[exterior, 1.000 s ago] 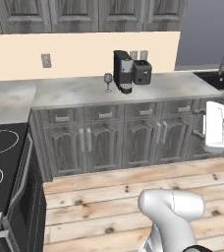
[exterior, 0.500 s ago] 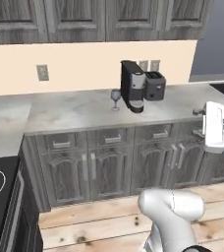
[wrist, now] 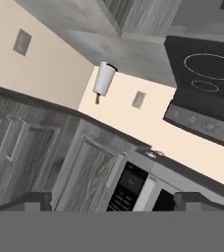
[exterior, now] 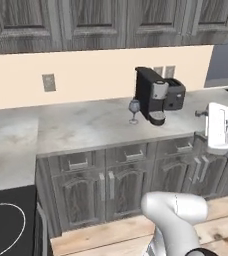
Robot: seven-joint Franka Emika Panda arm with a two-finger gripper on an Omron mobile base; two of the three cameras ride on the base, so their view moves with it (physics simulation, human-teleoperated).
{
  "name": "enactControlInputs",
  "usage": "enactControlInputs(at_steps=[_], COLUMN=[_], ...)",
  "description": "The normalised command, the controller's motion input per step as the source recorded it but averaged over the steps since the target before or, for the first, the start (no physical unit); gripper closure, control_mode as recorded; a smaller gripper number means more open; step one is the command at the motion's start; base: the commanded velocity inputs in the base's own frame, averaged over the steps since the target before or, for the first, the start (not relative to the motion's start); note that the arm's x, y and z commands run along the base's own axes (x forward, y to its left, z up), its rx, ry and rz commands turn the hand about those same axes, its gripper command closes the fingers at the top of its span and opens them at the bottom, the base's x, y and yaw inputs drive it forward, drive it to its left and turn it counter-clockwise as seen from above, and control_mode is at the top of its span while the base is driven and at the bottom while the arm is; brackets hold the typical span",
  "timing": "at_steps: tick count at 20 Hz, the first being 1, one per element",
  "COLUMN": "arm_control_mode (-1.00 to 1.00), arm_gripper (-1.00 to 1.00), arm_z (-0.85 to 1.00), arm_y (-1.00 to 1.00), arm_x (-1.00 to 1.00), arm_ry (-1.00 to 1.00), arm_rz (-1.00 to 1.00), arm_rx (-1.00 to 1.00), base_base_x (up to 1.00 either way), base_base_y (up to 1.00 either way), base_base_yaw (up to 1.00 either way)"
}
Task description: Retrieve the wine glasses from the counter and place one next to each plate.
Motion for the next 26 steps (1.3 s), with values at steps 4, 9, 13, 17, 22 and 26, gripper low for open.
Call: enactControlInputs(at_steps=[4,9,13,17,22,26], arm_control_mode=[1.00,1.00,1.00,1.00,1.00,1.00], arm_gripper=[-1.00,-1.00,-1.00,-1.00,-1.00,-1.00], arm_z=[0.00,0.00,0.00,0.00,0.00,0.00], arm_y=[0.00,0.00,0.00,0.00,0.00,0.00], arm_x=[0.00,0.00,0.00,0.00,0.00,0.00], arm_ry=[0.00,0.00,0.00,0.00,0.00,0.00], arm_rz=[0.00,0.00,0.00,0.00,0.00,0.00], arm_rx=[0.00,0.00,0.00,0.00,0.00,0.00], base_base_x=[0.49,0.75,1.00,0.75,-0.26,-0.65], base_base_y=[-0.09,0.19,0.10,0.35,0.57,0.94], base_base_yaw=[-0.10,-0.10,-0.01,0.00,-0.06,-0.18])
